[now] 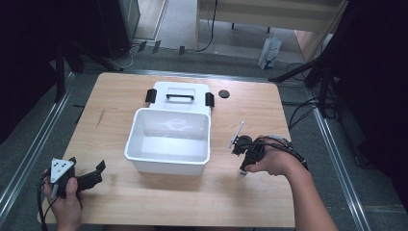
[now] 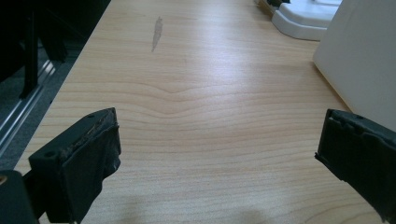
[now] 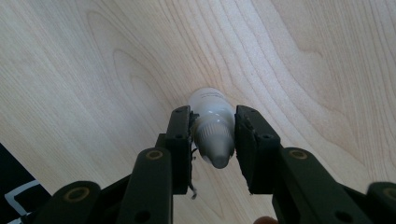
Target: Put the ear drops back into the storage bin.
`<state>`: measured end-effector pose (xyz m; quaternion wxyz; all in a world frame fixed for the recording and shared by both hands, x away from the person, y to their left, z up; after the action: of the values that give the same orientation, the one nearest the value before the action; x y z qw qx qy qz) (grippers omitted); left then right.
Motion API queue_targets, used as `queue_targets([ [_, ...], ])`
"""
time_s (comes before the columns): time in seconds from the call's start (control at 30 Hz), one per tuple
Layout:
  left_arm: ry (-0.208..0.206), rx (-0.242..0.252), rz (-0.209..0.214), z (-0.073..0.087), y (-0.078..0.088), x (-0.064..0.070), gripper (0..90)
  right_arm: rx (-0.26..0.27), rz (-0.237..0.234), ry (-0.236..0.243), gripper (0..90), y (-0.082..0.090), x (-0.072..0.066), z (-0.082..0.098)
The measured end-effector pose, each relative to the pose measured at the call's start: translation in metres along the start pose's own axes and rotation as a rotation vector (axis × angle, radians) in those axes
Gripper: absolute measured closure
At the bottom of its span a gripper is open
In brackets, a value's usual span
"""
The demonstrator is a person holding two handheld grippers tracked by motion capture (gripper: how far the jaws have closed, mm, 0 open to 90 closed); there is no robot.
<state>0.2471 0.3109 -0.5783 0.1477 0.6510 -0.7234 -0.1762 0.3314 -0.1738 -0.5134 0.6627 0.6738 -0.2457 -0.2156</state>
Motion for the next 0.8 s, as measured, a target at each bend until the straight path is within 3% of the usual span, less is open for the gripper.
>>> queue_targets([
  [0.13,-0.001,0.000,-0.001,0.0000,0.0000,0.0001,0.3,0.007,0.000,-0.007,63.4,0.0003,0.0005,0.0006],
  [0.53,0.000,-0.002,-0.001,0.0000,0.0000,0.0001,0.4,0.001,-0.033,-0.028,71.5,0.0008,0.0026,0.0070],
  [0.8,-0.002,0.003,-0.001,0.0001,0.0008,0.0001,0.3,0.040,-0.040,0.069,72.0,0.0038,0.0055,0.0094],
])
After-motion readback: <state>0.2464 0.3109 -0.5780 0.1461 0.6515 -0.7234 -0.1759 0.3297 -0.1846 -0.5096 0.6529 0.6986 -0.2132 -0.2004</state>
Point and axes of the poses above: each handheld gripper's, and its own axes: y roughly backward along the jaws, z roughly out of its underside, x roughly to its right, the point moved 6 cm from there along -y, roughly forward along the jaws, and after that the axes turned 9 degrees about -y, right-handed, at the moved point
